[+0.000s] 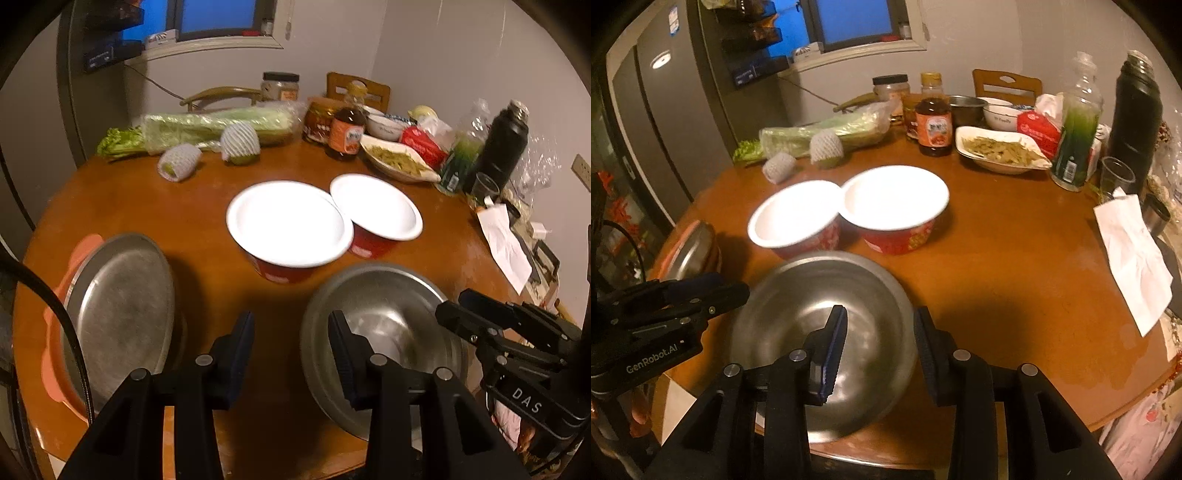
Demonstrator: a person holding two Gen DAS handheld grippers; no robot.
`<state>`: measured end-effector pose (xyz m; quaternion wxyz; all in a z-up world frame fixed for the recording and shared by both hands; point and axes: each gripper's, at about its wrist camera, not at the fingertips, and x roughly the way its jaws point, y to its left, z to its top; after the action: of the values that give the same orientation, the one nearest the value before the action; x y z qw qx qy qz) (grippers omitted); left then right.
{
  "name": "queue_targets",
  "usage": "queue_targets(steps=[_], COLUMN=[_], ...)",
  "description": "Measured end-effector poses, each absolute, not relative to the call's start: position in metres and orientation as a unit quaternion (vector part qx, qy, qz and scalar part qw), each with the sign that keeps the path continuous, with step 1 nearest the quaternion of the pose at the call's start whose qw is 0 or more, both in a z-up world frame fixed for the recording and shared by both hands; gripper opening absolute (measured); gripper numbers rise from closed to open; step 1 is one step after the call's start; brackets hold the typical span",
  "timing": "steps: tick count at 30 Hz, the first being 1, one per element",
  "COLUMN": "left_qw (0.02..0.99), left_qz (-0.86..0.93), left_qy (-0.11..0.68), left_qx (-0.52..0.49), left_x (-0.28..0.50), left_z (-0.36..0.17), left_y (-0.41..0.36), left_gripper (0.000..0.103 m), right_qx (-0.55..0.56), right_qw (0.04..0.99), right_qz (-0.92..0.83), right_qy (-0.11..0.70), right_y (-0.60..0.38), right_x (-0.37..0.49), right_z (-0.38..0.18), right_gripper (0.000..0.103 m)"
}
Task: Organize plates and bowls
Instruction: 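Lift the steel bowl with the left tool and set it down beside the tray stack, then grasp the white plate resting on a red bowl with the left tool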
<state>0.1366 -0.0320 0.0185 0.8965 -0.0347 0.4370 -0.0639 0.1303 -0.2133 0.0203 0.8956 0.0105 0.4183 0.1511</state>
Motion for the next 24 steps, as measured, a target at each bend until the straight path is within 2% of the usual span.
queue_targets(steps=[13,24], left_qw=[0.907,0.892], left_qz=[-0.037,-0.041], left_qy=[0.417,0.449], left_qx=[-0.044,-0.042], left_x=[0.172,0.224], left_z=[0.046,0.033], left_y=[0.006,0.009], left_gripper=[0.043,0.043], right_qx=[0.024,0.043], right_qw=[0.887,0.874], right_qz=[0.188,0.189], right_qy=[0.421,0.446], right_y=[-0.167,-0.143], right_x=[0.160,0.191], right_z=[0.034,0.021], right_gripper=[0.038,0.038])
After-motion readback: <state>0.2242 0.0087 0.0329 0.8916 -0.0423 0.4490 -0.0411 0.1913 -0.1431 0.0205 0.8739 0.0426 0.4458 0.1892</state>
